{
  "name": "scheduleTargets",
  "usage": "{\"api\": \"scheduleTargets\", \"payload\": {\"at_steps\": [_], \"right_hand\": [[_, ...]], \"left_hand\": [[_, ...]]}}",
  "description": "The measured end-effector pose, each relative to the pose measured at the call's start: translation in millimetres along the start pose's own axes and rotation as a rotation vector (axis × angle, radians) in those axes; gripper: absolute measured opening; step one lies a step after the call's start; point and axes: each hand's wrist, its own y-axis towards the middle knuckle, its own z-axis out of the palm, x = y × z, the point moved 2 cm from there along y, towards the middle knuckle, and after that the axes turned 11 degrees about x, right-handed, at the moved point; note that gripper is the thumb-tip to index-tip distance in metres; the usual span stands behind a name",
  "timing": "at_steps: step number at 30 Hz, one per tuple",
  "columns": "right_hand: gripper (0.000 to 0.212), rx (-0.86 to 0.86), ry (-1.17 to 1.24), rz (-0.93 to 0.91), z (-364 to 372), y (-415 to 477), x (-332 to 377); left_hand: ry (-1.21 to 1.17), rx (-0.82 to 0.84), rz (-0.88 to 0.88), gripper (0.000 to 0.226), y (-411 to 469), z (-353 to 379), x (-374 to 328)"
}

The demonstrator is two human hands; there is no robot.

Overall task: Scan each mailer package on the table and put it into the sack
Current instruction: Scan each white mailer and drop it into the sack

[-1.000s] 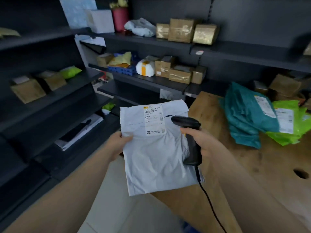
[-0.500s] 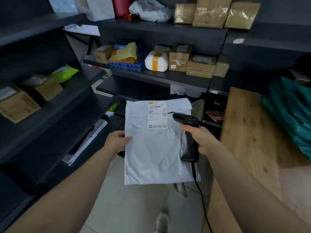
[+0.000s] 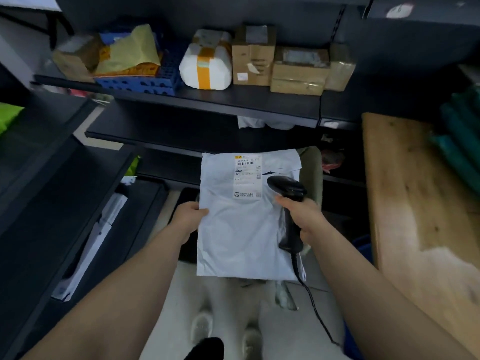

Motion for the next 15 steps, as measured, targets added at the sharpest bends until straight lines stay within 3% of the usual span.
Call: {"api": "scheduleTargets", "payload": {"at_steps": [6,12,15], "right_hand": [[0.012,-0.165,0.001,0.007,4.4,59.0,-17.8],[0.009,-0.271,-0.008,0.07,10.5,106.8,-51.3],[0.02,-0.296,-0.03,0.133,13.7,126.9,-72.1]], "left_hand": [[0.302,0.105,-0.073,0.052,85.6,7.3,3.7],[0.478,0.136,-0.228,0.037,142.0,7.1,26.6],[0.506,0.168,-0.268,0.032,169.1,4.4,44.8]]}}
